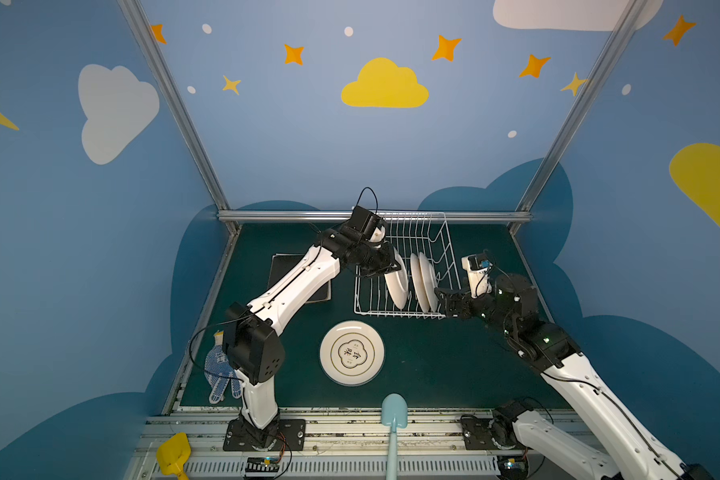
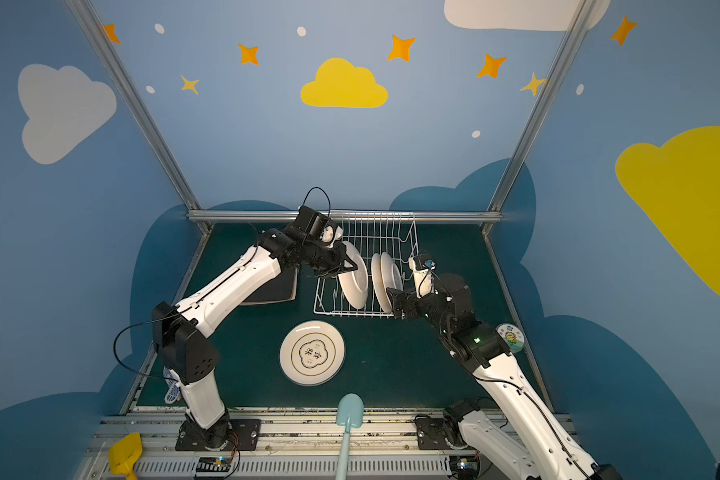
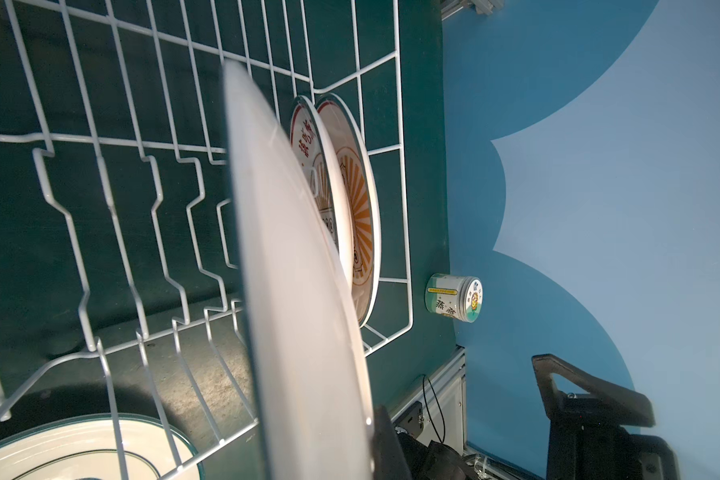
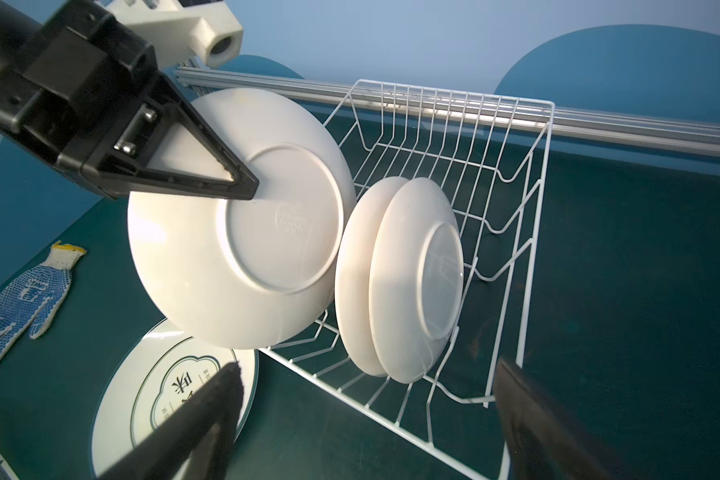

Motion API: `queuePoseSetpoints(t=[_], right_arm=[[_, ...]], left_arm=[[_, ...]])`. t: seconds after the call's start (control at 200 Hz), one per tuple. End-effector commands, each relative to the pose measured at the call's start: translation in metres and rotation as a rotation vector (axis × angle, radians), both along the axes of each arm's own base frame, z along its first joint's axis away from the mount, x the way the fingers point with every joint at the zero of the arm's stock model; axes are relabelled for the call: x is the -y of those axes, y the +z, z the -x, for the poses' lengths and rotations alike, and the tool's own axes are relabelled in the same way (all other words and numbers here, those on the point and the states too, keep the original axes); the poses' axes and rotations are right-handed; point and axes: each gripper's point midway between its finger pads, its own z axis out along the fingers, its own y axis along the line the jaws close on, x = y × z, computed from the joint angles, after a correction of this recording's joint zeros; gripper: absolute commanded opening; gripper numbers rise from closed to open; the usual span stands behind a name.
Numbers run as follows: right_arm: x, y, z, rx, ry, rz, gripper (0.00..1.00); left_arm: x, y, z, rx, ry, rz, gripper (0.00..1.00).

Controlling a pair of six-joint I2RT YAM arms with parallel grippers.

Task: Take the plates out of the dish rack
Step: 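Lift the printed white plate up out of the rack with the left gripper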

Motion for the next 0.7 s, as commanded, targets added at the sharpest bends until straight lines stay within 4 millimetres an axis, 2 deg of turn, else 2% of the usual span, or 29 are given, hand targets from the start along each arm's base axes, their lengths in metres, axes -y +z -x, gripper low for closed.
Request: queuePoseSetpoints(t=[0.0,0.185,0.305,0.501,0.691], right_arm=[[-0.005,0.024,-0.002,0.043,0.014,-0.045,0.93],[0.002,0.044,-0.003,0.051,-0.013,-0.022,0.93],[0.003,0.059,-0.002,0.06,-0.017,-0.046,0.93],[-0.01,0.07,-0.005,-0.01,-0.007,-0.155,0.93],[-0.027,0.083,-0.011,-0.104,0.032,-0.243,0.93]], left_arm=[[-0.005,0.046,0.001,0.117,-0.002,0.092,0.03],[-0.028,0.066,-0.006,0.217,0.018,0.118,0.03],[-0.046,0.081,-0.008,0.34,0.02,0.065,0.03],[-0.069,0.105,-0.004,0.589,-0.003,-0.036,0.03],[-0.087,0.114,0.006,0.822,-0.032,-0.113,0.03]])
